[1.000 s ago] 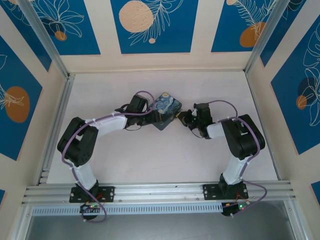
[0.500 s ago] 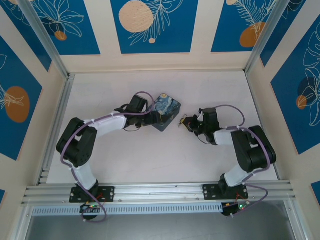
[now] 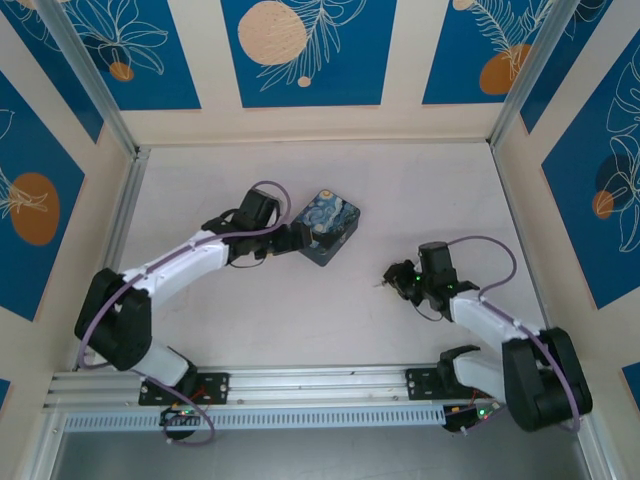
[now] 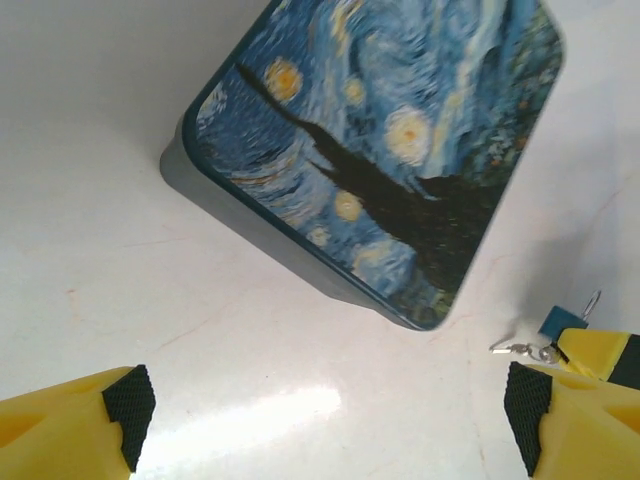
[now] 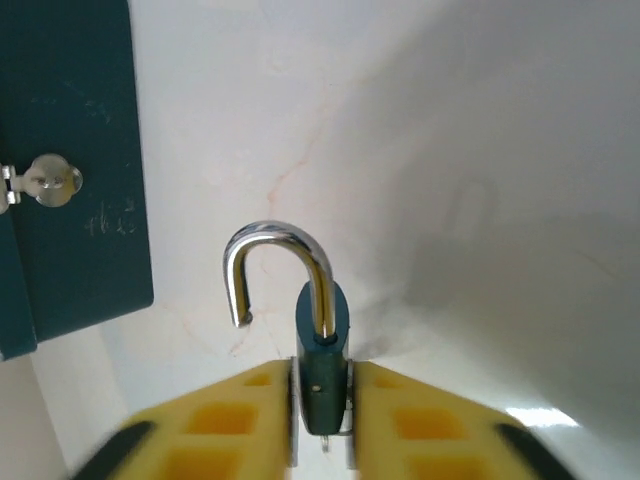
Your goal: Unlock a padlock with a key
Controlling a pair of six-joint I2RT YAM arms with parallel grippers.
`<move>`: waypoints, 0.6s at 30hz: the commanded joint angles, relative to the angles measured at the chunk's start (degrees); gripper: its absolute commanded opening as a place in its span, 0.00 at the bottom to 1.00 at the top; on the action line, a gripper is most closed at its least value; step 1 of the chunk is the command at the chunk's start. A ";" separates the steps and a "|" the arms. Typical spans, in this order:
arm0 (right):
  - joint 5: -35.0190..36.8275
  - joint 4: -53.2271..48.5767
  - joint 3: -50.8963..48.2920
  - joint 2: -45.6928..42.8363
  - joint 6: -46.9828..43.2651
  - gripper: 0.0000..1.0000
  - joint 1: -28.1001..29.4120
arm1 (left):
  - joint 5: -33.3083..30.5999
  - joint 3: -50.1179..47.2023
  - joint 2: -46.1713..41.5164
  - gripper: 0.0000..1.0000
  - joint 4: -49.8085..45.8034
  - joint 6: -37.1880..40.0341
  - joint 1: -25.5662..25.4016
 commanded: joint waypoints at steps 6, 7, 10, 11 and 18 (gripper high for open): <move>9.13 -20.44 -0.09 -16.10 1.55 0.63 -0.65 | -3.16 -0.72 -6.97 0.94 -5.45 1.53 -0.13; 9.35 -21.56 0.13 -17.71 1.52 0.66 -0.77 | -3.66 -0.71 -7.69 0.94 -5.87 1.69 -0.09; 9.96 -24.38 1.41 -21.81 0.83 0.83 -1.10 | -6.00 -0.59 -10.20 0.96 -7.71 2.48 0.02; 10.14 -25.02 2.06 -22.70 0.02 0.93 -1.32 | -7.10 -0.57 -11.18 0.96 -8.28 3.03 0.08; 15.61 -28.24 12.00 -18.73 -7.87 1.00 -3.15 | -20.17 -0.13 -16.18 1.00 -13.65 7.27 1.64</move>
